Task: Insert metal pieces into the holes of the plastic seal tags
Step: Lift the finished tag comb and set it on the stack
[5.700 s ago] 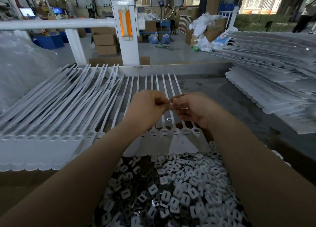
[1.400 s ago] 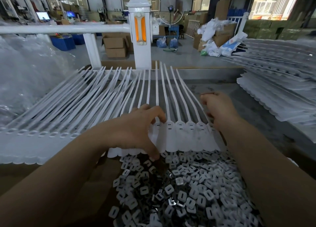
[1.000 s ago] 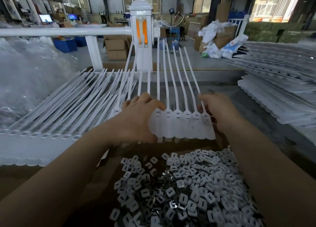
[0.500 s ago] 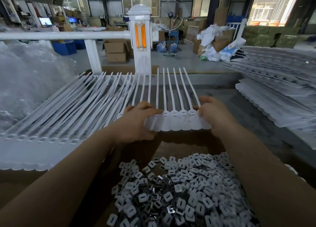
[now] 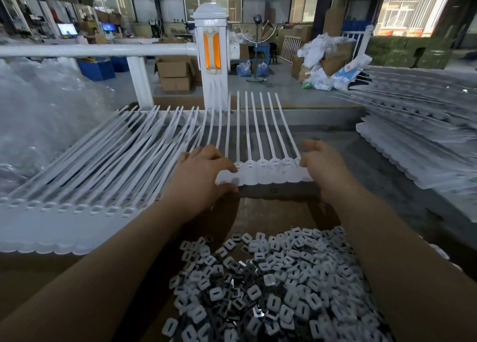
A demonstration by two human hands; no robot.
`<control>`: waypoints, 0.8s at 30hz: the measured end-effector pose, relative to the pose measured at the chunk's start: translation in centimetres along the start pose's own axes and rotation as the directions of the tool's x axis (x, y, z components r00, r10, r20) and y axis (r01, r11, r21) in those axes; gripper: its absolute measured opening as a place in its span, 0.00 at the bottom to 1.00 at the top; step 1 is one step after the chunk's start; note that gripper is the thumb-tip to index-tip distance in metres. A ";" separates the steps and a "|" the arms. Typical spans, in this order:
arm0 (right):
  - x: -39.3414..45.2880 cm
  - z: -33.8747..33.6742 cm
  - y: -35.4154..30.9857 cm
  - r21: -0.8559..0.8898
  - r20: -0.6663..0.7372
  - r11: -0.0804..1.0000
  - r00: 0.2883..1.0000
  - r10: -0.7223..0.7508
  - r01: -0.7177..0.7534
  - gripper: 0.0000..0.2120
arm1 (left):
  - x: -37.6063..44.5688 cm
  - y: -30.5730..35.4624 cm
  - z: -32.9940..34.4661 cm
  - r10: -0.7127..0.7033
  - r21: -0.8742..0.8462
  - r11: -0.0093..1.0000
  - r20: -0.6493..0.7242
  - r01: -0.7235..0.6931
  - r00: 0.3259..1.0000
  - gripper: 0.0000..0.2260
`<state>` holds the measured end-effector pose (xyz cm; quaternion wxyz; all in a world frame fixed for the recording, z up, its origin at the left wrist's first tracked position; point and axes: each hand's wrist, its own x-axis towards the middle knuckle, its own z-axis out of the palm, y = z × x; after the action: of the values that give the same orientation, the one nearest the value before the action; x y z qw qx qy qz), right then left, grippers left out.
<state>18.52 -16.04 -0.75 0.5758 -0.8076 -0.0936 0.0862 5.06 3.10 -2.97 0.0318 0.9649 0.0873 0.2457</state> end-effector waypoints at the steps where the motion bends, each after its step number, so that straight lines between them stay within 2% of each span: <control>1: -0.1 0.1 0.0 -0.023 0.017 1.000 1.000 -0.008 0.009 0.23 | 0.0 0.1 0.0 0.006 0.019 1.000 0.022 -0.007 1.000 0.15; 9: -0.6 0.0 0.0 -0.060 0.055 0.995 0.995 -0.081 0.084 0.18 | -0.2 0.6 -0.1 -0.066 0.024 0.998 0.134 0.063 0.989 0.14; 13: -0.7 0.2 0.0 -0.139 0.085 0.970 0.979 -0.187 0.198 0.11 | -0.5 1.0 -0.5 -0.065 0.024 0.998 0.160 0.062 0.985 0.13; 16: -1.0 0.2 -0.3 -0.199 0.206 0.936 0.946 -0.249 0.290 0.07 | -0.7 1.5 -0.9 -0.061 0.051 0.997 0.176 0.053 0.982 0.14; 19: -1.7 0.3 -0.8 -0.295 0.364 0.884 0.898 -0.247 0.362 0.07 | -0.9 1.9 -1.4 -0.075 0.072 0.995 0.188 0.062 0.979 0.15; 24: -3.6 1.0 -2.0 -0.300 0.589 0.832 0.777 -0.223 0.467 0.07 | -1.6 2.6 -2.6 -0.109 0.038 0.994 0.203 0.104 0.973 0.16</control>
<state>14.69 -15.45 0.90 0.3399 -0.8257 -0.4158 0.1728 2.86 0.30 -1.15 0.0406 0.9793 0.1385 0.1418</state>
